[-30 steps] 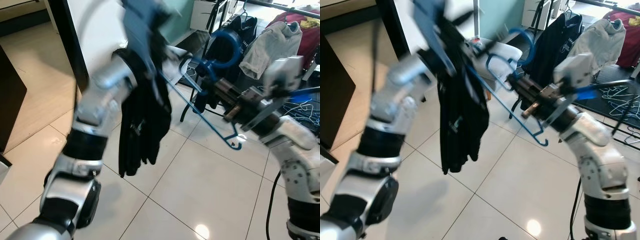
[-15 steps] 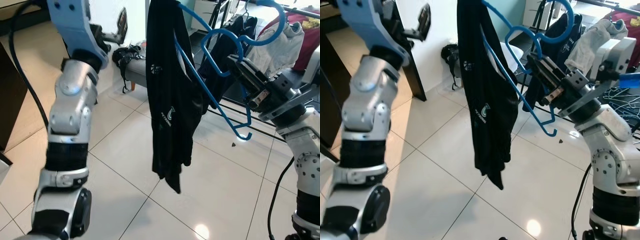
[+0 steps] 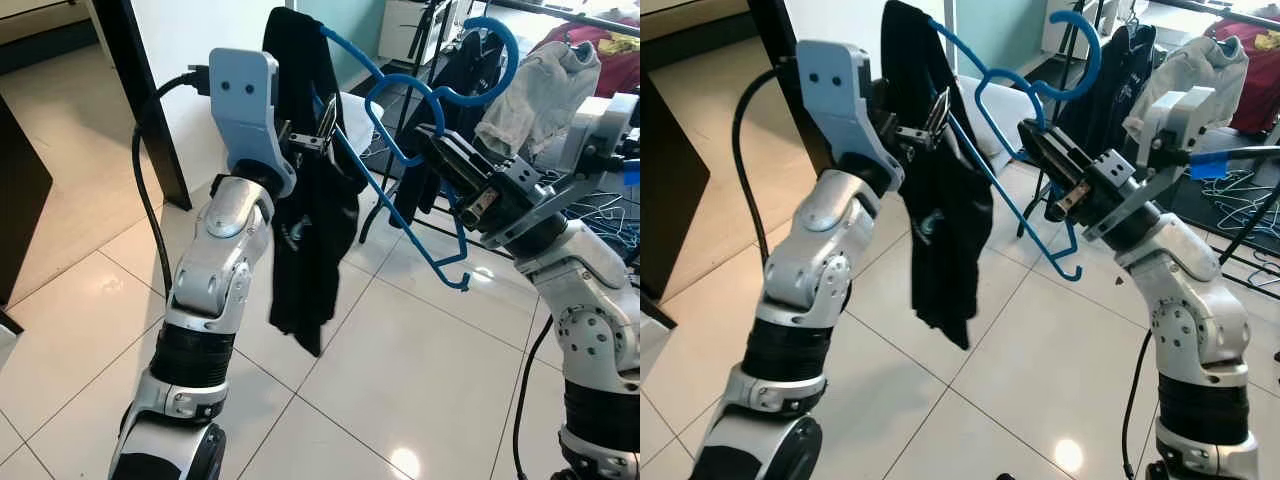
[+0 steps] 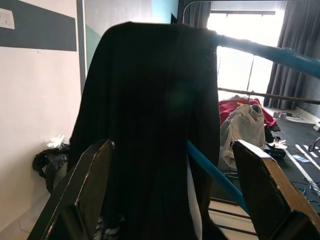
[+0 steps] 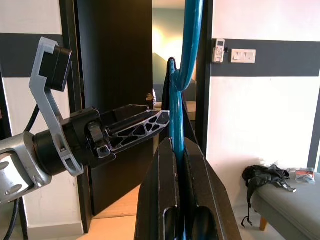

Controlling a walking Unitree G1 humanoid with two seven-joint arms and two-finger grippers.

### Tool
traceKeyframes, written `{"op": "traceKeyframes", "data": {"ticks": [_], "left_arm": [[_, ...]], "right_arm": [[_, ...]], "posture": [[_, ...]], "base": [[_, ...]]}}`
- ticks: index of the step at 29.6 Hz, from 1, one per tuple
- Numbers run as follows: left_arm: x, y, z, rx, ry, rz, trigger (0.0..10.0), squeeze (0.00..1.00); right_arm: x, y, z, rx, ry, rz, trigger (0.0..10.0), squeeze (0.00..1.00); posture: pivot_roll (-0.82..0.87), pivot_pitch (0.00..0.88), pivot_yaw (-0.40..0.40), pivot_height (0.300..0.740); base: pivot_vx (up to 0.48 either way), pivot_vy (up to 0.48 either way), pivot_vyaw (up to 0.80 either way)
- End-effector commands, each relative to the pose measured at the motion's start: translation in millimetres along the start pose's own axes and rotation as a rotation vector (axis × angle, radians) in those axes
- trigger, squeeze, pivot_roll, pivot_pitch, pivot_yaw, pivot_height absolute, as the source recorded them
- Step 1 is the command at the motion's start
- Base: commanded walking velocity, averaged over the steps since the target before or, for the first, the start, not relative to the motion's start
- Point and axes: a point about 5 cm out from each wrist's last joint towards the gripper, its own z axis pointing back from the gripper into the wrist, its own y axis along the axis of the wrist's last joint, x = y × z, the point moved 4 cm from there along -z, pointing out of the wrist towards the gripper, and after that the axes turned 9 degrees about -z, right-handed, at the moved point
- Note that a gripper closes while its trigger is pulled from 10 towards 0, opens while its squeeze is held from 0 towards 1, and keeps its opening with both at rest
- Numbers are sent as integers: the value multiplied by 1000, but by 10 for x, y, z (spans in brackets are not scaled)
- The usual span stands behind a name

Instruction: Hang hanger

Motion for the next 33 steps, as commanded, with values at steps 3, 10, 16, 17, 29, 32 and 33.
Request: {"op": "traceKeyframes", "data": {"ticks": [3,10,16,17,29,32,33], "left_arm": [[-17,38,-15,8,20,0,10000,0],[-200,67,0,20,111,-96,0,0],[-271,115,2,40,136,-196,0,0],[-277,120,3,43,139,-210,0,0],[-292,232,8,99,143,-311,0,0],[-270,250,10,110,131,-310,0,0],[-222,278,8,128,103,-305,0,0]], "right_arm": [[-47,24,-31,17,26,10,10000,0],[-138,-32,-62,2,63,-5,10000,0],[-171,-36,-79,0,70,-3,10000,0],[-177,-33,-81,1,71,-3,10000,0],[-131,-71,-71,-26,37,20,10000,0],[-124,-113,-79,-49,28,31,10000,0],[-121,-192,-86,-97,20,55,10000,0]], "posture": [[-17,149,5,740],[-15,143,5,740],[-16,139,6,740],[-18,138,6,740],[-13,143,2,740],[-13,143,2,740],[-13,143,2,740]], "base": [[0,0,0],[0,0,0],[0,0,0],[0,0,0],[0,0,0],[0,0,0],[0,0,0]]}}
